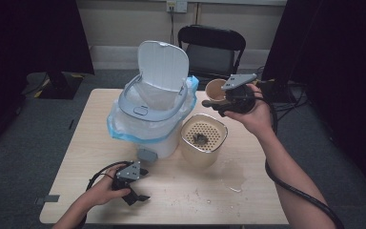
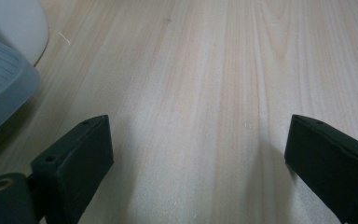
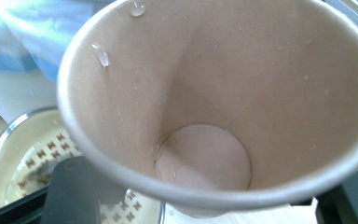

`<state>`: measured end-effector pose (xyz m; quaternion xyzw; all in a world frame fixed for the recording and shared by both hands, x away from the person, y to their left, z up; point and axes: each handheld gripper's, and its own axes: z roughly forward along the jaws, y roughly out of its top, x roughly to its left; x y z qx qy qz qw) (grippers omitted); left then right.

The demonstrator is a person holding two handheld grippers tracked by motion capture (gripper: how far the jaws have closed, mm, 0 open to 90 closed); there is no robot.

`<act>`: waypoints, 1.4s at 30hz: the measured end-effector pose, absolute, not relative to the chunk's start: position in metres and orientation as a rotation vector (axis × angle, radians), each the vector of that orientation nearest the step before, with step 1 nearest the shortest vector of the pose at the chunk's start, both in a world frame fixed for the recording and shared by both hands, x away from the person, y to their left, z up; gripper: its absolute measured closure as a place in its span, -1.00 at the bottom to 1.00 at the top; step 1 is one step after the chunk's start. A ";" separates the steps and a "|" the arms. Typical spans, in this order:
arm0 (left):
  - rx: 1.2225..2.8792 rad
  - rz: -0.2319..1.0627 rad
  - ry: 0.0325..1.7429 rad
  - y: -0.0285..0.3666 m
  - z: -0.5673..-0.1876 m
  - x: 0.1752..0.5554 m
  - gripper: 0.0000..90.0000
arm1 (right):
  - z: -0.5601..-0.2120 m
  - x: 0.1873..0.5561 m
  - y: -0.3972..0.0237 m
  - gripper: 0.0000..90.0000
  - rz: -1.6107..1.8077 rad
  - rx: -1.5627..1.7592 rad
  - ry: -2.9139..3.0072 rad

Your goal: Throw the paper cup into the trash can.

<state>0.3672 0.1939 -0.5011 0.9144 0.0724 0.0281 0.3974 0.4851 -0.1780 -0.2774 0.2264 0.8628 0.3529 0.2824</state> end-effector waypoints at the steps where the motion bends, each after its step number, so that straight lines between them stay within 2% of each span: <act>1: 2.316 0.071 0.183 0.194 -0.501 0.367 -0.84 | -0.276 0.485 -0.177 -0.28 0.946 0.604 2.307; 25: 2.315 0.064 0.190 0.194 -0.501 0.367 -0.84 | -0.262 0.488 -0.171 -0.28 1.083 0.662 2.337; 42: 2.315 0.063 0.190 0.194 -0.501 0.367 -0.84 | -0.244 0.488 -0.143 -0.28 1.151 0.631 2.387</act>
